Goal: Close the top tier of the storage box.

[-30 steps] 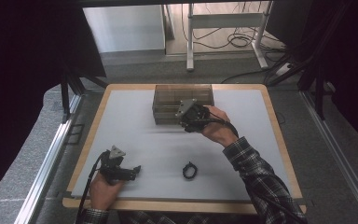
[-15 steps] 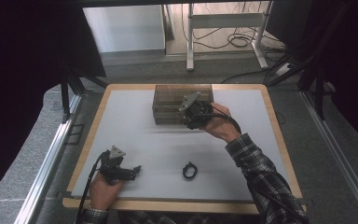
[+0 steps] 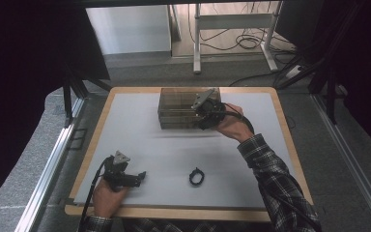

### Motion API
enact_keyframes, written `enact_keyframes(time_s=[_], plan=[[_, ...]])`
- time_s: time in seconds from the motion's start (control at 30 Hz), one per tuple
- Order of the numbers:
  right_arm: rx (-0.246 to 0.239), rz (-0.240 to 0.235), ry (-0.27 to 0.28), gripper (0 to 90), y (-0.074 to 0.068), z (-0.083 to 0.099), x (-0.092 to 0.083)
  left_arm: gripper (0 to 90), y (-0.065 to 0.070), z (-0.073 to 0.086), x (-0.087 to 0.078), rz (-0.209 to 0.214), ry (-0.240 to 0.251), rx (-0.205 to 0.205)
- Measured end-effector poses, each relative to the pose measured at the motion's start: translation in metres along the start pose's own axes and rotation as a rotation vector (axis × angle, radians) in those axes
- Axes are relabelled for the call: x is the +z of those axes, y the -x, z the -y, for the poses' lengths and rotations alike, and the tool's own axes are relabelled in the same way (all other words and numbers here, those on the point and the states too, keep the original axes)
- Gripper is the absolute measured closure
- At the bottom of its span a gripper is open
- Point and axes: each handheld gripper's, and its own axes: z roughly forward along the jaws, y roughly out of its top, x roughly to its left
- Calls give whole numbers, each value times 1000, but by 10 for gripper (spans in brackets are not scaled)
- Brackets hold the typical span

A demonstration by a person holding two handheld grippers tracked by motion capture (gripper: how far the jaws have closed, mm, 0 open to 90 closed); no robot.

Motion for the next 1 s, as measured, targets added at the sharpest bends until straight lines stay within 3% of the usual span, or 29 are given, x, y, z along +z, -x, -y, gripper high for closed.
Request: enact_keyframes(time_s=[0.47,1.0], plan=[[-17,-64,-40,615,23,11,2,0,0,0,0,0,1,0],[-37,-92,-71,682,38,24,8,0,0,0,0,0,0,0]])
